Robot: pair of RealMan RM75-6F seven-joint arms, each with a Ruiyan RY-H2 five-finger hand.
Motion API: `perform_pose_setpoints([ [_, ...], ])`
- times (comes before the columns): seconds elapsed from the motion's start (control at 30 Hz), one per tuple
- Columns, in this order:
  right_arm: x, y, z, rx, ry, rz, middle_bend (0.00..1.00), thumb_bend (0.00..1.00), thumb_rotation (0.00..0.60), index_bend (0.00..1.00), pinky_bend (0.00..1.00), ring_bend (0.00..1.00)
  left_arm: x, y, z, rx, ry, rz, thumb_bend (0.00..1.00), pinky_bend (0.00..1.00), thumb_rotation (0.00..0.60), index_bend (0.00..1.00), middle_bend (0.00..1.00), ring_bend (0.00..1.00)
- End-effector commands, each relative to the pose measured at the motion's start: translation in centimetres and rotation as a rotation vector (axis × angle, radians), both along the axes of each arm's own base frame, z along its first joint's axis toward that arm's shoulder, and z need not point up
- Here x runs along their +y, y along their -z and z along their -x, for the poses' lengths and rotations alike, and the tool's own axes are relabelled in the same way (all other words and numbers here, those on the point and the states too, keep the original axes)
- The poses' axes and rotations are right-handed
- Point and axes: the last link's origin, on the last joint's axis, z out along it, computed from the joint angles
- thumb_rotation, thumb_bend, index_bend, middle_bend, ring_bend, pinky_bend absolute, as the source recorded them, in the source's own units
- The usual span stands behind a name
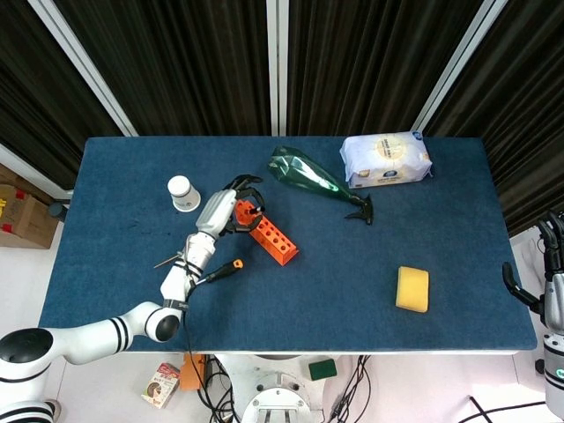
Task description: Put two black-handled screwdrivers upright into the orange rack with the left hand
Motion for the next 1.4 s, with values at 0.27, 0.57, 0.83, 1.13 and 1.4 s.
perform_pose_setpoints([
  [0.27, -0.04, -0.03, 0.10, 0.000, 0.003, 0.001, 0.00, 0.38, 0.600, 0.00, 0.00, 0.00, 0.23, 0.05, -0.02, -0.005, -0.006, 0.000, 0.35, 0.16, 0.600, 0.48, 0.17, 0.07],
  [0.57, -0.16, 0.17, 0.03, 0.002, 0.002, -0.005, 0.00, 0.38, 0.600, 0.00, 0.00, 0.00, 0.26, -0.06, 0.15, -0.003, -0.010, 0.005, 0.37, 0.16, 0.600, 0.50, 0.17, 0.07],
  [0.83, -0.17, 0.19, -0.03, 0.004, 0.002, -0.006, 0.00, 0.38, 0.600, 0.00, 0.00, 0.00, 0.25, -0.34, 0.12, -0.034, -0.024, 0.012, 0.38, 0.16, 0.600, 0.50, 0.17, 0.07],
  [1.13, -0.17, 0.29, -0.07, 0.006, 0.003, -0.008, 0.00, 0.38, 0.600, 0.00, 0.00, 0.00, 0.30, -0.40, 0.55, -0.062, -0.065, 0.043, 0.38, 0.16, 0.600, 0.50, 0.17, 0.07],
  [1.4, -0.20, 0.35, -0.14, 0.009, 0.003, -0.009, 0.00, 0.38, 0.600, 0.00, 0.00, 0.00, 0.41, -0.58, 0.45, -0.141, -0.117, 0.076, 0.38, 0.16, 0.600, 0.51, 0.18, 0.07],
])
